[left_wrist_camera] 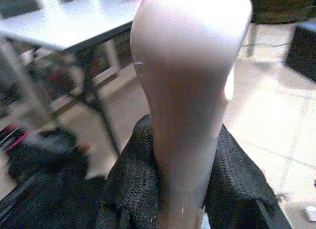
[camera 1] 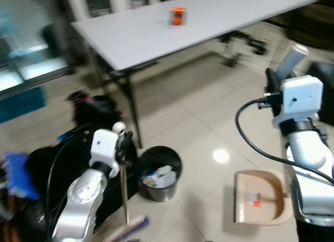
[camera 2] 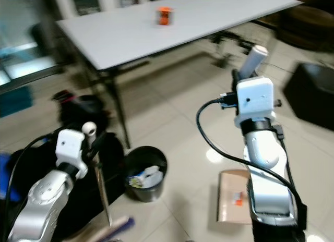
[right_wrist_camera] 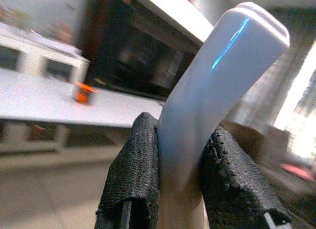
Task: Sweep floor
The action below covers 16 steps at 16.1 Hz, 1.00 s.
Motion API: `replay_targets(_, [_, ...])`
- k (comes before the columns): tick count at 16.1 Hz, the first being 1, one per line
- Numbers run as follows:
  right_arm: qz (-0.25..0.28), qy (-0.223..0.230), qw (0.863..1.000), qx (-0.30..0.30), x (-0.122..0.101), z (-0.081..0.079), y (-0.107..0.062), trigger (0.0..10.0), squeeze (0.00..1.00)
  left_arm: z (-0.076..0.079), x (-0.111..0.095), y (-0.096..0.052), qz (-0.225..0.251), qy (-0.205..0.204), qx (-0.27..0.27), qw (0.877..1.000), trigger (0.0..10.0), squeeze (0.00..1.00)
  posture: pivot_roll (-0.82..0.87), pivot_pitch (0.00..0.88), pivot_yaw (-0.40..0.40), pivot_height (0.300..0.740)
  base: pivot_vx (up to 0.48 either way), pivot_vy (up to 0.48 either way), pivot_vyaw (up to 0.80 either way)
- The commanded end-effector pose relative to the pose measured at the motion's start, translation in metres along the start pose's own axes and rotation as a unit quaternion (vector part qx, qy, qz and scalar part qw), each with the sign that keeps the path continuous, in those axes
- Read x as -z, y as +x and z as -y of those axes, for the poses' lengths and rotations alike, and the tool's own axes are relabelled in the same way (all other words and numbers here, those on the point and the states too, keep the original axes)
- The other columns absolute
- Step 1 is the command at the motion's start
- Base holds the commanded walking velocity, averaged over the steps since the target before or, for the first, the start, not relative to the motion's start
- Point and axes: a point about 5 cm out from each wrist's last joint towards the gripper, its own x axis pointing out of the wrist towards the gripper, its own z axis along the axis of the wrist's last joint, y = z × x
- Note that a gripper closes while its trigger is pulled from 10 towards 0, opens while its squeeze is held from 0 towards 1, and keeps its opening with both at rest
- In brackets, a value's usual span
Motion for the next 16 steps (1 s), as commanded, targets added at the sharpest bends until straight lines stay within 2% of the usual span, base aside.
replay_targets(1, [-0.005, -0.014, 1.000, 0.019, 0.001, 0.005, -0.002, 10.0, 0.00, 0.000, -0.002, 0.002, 0.006, 0.008, 0.003, 1.000, 10.0, 0.00, -0.03, 0.000, 0.042, 0.740, 0.000, 0.000, -0.80])
replay_targets(3, [-0.049, -0.001, 0.998, 0.034, 0.019, 0.004, -0.007, 10.0, 0.00, 0.002, -0.004, 0.004, 0.009, 0.004, 0.003, 1.000, 10.0, 0.00, -0.02, 0.000, 0.032, 0.740, 0.000, 0.000, -0.80])
replay_targets(5, [-0.080, 0.016, 0.996, 0.038, 0.035, -0.003, -0.010, 10.0, 0.00, 0.003, -0.006, 0.004, 0.016, -0.015, -0.012, 1.000, 10.0, 0.00, -0.02, 0.000, 0.025, 0.740, 0.000, 0.000, -0.80])
replay_targets(6, [-0.088, 0.046, 0.995, 0.022, 0.037, -0.013, -0.007, 10.0, 0.00, 0.004, -0.007, 0.004, 0.018, -0.023, -0.012, 0.999, 10.0, 0.00, -0.01, 0.000, 0.012, 0.740, 0.000, 0.000, -0.80])
replay_targets(12, [-0.115, 0.106, 0.988, -0.009, 0.043, -0.034, -0.011, 10.0, 0.00, 0.010, -0.008, 0.001, 0.015, -0.039, -0.003, 0.999, 10.0, 0.00, 0.00, 0.000, 0.012, 0.740, 0.000, 0.000, -0.80])
replay_targets(14, [-0.105, 0.093, 0.990, -0.006, 0.041, -0.032, -0.011, 10.0, 0.00, 0.011, -0.009, 0.003, 0.010, -0.026, 0.000, 1.000, 10.0, 0.00, -0.01, 0.000, 0.024, 0.740, 0.000, 0.000, -0.80])
replay_targets(16, [-0.095, 0.056, 0.994, 0.012, 0.039, -0.021, -0.010, 10.0, 0.00, 0.013, -0.011, 0.006, 0.012, -0.013, 0.006, 1.000, 10.0, 0.00, -0.02, 0.002, 0.031, 0.740, 0.000, 0.000, -0.80])
